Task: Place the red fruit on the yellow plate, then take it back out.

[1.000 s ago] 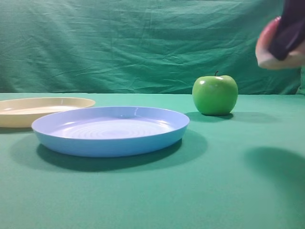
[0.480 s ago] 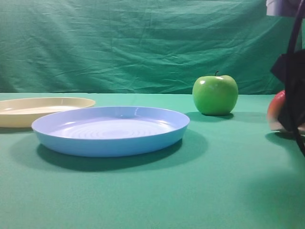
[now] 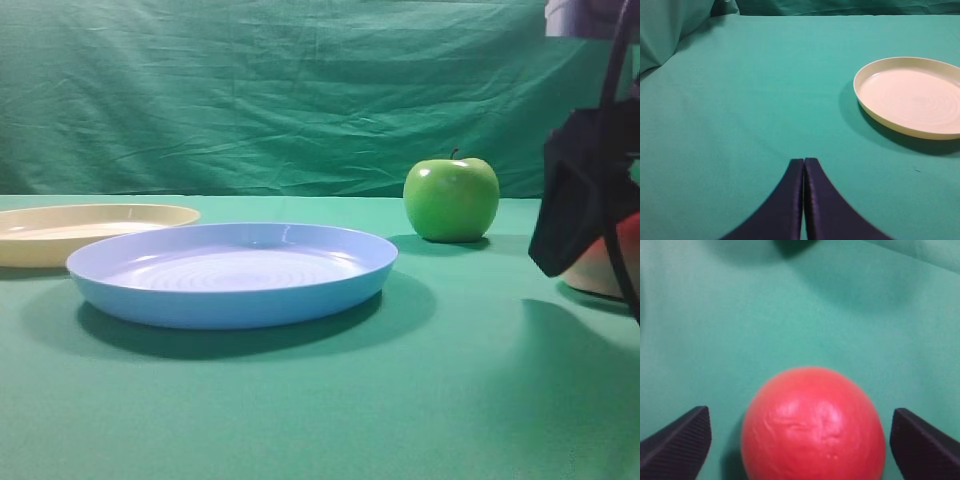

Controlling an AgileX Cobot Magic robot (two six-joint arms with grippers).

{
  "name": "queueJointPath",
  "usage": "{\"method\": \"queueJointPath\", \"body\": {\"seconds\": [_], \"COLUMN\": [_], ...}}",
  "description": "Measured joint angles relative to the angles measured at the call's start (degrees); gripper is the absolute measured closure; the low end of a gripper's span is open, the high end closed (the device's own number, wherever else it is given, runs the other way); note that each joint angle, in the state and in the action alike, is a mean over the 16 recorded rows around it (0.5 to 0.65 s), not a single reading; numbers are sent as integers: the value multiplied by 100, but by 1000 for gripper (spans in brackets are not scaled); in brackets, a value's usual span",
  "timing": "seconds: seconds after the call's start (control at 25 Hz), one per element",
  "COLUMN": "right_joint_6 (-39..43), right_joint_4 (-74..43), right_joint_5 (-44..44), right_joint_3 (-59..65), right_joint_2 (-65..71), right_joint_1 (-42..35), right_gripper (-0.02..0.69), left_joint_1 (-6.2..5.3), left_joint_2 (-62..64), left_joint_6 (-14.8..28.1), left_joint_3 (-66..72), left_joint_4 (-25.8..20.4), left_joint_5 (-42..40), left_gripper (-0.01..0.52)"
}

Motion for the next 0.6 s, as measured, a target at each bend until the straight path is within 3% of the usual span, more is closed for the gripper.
{"method": "queueJointPath", "body": {"seconds": [0.4, 0.6], "right_joint_6": [13, 62], "right_joint_4": [-3, 30], "right_joint_5": [1246, 1652], "right_joint_3": [-683, -663], "right_joint_2": [-1558, -2477], "right_joint_1": [0, 0], "right_gripper": [521, 644], "left_joint_1": [0, 0], "left_joint_2": [0, 0], "left_joint_6": [0, 0], "left_joint_3": [0, 0], "left_joint_4": [0, 0], "left_joint_5": [0, 0], "left_gripper": [514, 514]}}
